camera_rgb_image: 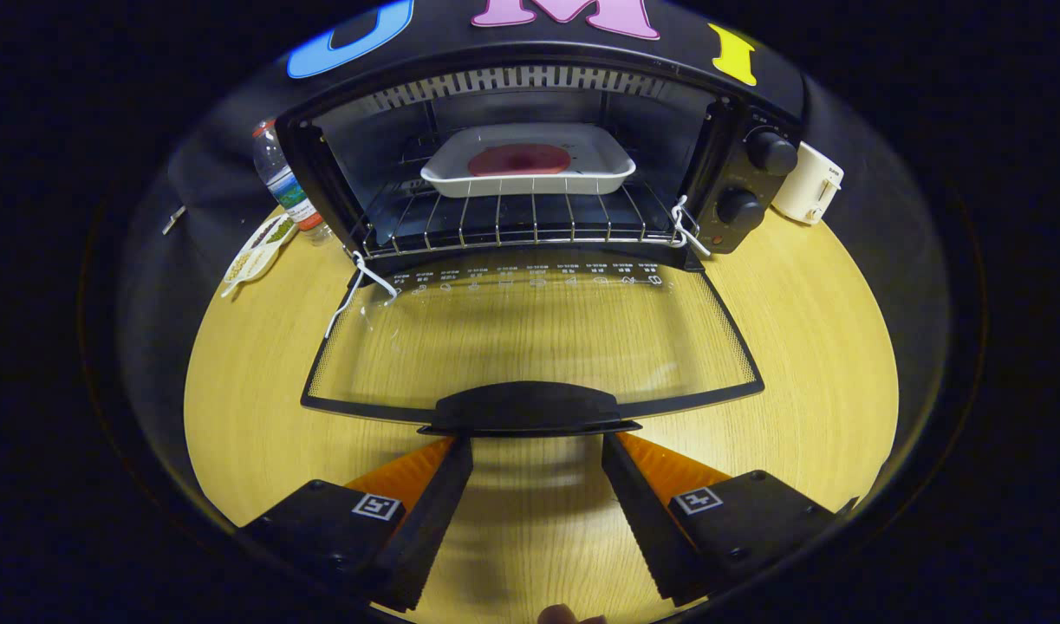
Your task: Open the toaster oven, put the food inside, and close the toaster oven door.
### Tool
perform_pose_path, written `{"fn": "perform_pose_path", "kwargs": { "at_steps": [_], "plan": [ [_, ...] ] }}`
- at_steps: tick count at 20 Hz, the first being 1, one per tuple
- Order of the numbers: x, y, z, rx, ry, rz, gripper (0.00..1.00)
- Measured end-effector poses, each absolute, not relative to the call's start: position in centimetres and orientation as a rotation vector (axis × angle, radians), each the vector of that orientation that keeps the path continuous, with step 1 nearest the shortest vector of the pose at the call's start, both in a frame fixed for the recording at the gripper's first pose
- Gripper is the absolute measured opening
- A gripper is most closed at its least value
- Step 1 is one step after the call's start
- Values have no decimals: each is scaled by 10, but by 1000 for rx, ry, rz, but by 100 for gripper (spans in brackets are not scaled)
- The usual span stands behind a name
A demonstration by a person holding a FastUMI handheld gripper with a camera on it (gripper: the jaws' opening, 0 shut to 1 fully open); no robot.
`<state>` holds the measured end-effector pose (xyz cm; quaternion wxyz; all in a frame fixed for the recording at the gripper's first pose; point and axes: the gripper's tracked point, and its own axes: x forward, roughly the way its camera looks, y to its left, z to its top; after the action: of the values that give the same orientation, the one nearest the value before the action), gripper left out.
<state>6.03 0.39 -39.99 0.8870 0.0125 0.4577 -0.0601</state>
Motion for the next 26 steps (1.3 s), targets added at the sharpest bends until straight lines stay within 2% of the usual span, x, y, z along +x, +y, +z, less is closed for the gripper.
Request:
{"fn": "perform_pose_path", "kwargs": {
  "at_steps": [6, 13, 21, 26],
  "plan": [
    [57, 5, -366, 31, 849, -96, 99],
    [72, 12, -302, 7, 641, -79, 98],
    [86, 2, -225, 48, 422, -127, 99],
    [72, -27, -158, 15, 274, -151, 98]
  ]
}}
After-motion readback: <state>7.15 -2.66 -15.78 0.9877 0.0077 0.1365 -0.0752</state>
